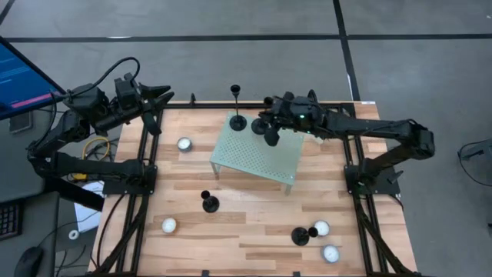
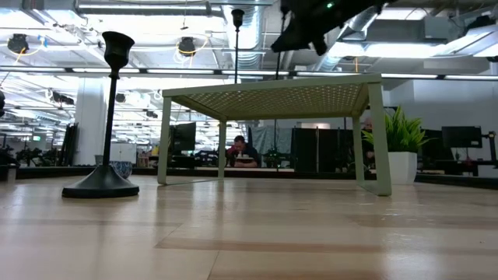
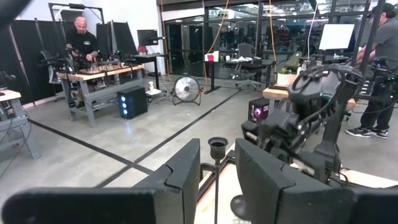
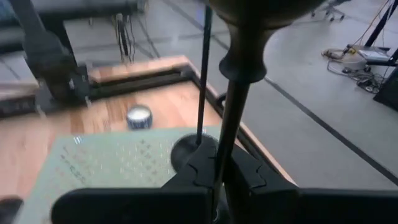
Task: Pick & Place candle stick holders
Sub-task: Put the black candle holder on the shelf
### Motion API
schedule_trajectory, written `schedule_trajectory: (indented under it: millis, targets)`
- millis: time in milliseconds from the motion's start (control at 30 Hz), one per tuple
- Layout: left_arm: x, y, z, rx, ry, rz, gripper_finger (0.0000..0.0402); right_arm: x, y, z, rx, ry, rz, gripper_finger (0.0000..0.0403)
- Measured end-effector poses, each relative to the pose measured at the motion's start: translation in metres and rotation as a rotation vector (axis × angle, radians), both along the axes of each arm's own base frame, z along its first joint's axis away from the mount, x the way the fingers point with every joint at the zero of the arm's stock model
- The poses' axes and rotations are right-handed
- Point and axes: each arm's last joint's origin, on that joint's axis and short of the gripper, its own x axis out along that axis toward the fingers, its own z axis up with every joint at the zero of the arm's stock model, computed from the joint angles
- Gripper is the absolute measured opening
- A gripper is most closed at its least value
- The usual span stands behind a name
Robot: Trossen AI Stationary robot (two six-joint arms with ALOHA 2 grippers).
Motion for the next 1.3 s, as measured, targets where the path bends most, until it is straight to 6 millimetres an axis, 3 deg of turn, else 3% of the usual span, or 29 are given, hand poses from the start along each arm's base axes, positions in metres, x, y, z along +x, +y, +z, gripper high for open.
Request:
schedule_trajectory:
  millis: [200,733,1300]
  targets:
    - [0.0,0.0,0.0,0.0,0.0,0.0,0.0102,0.012,-0.003,-0.004,-0.005,0.07,0.009,0.0003]
    - [0.0,0.0,0.0,0.0,0.001,0.0,0.0102,0.019,-0.013,-0.018,0.018,0.114,0.006,0.0003]
    - [0.0,0.0,0.0,0.003,0.002,0.001,0.0102,0.018,-0.009,-0.017,0.045,0.108,0.033,0.0042]
